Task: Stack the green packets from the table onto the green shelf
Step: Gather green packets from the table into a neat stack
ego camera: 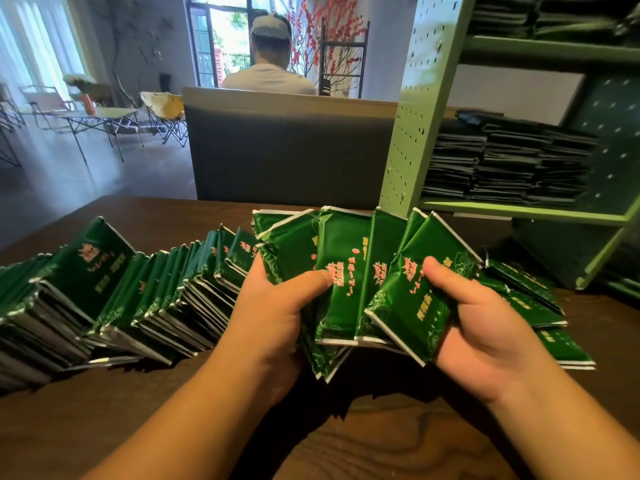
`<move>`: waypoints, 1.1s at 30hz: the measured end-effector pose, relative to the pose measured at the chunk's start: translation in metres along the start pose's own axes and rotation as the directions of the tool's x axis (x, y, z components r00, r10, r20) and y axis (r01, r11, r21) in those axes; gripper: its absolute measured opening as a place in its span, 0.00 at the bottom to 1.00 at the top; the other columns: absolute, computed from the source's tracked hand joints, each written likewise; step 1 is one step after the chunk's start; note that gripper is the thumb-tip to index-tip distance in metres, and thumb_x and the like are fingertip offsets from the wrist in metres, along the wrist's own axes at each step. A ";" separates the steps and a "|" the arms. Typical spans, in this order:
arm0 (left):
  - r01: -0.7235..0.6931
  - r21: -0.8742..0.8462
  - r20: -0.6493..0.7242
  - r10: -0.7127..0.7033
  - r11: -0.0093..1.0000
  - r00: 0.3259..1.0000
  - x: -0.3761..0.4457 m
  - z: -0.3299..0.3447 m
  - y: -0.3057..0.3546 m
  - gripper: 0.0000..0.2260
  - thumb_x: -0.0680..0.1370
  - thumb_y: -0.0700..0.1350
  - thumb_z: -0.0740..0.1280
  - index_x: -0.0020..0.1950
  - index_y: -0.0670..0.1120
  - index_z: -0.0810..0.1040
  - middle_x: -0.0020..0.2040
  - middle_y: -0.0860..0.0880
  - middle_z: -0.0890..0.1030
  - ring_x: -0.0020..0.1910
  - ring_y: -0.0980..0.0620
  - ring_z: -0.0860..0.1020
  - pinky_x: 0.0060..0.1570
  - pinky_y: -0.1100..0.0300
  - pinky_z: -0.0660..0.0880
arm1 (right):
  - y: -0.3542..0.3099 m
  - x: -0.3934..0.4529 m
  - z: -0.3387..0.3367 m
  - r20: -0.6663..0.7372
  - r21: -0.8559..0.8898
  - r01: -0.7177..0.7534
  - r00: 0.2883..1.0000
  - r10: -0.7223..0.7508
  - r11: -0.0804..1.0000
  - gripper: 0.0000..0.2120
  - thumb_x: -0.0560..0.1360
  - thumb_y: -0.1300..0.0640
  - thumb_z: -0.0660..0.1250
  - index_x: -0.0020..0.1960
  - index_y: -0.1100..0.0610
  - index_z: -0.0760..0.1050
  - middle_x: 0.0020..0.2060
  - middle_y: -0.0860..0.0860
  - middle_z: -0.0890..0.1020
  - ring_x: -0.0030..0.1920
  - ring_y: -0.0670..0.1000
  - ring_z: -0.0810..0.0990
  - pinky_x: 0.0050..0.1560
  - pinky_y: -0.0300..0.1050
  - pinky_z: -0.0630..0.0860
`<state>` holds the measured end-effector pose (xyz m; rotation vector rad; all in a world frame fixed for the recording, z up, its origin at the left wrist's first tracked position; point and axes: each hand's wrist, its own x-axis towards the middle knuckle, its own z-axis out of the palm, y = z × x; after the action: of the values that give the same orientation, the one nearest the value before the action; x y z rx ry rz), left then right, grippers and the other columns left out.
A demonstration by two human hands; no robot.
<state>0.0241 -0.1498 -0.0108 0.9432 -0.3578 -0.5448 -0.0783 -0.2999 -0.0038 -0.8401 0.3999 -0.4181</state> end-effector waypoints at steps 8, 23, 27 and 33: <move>-0.226 0.464 -0.053 0.282 0.856 0.958 -0.003 -0.003 -0.005 0.20 0.75 0.35 0.71 0.55 0.60 0.76 0.47 0.56 0.85 0.46 0.56 0.85 0.47 0.53 0.84 | -0.002 -0.006 0.005 -0.096 -0.203 0.362 0.917 -0.386 0.910 0.13 0.66 0.60 0.70 0.51 0.60 0.81 0.47 0.61 0.87 0.48 0.59 0.87 0.47 0.59 0.84; -0.017 0.144 0.138 -0.003 0.989 0.990 -0.002 -0.003 -0.010 0.24 0.69 0.42 0.79 0.63 0.47 0.76 0.54 0.43 0.86 0.52 0.42 0.86 0.44 0.53 0.83 | 0.000 -0.016 0.012 0.171 -0.021 0.132 0.977 -0.127 0.991 0.11 0.64 0.59 0.70 0.43 0.59 0.87 0.48 0.65 0.86 0.46 0.62 0.87 0.38 0.55 0.84; 0.005 0.090 0.160 -0.020 0.996 0.987 0.000 -0.004 -0.011 0.26 0.67 0.37 0.75 0.64 0.41 0.75 0.53 0.38 0.86 0.49 0.39 0.86 0.41 0.51 0.83 | 0.001 -0.012 0.008 0.154 0.056 0.052 0.986 -0.060 0.997 0.27 0.57 0.61 0.77 0.55 0.68 0.83 0.55 0.70 0.83 0.52 0.67 0.85 0.41 0.59 0.83; 0.045 0.019 0.097 -0.047 0.999 0.994 0.005 -0.009 -0.008 0.28 0.65 0.38 0.71 0.66 0.38 0.74 0.49 0.37 0.85 0.41 0.40 0.85 0.35 0.52 0.81 | -0.003 -0.006 0.004 0.057 0.117 0.057 0.996 -0.064 0.992 0.30 0.55 0.61 0.77 0.56 0.70 0.81 0.52 0.67 0.85 0.50 0.64 0.86 0.40 0.59 0.84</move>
<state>0.0304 -0.1499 -0.0219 0.9447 -0.4297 -0.6324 -0.0821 -0.2962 0.0014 -0.7523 0.2921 -0.4661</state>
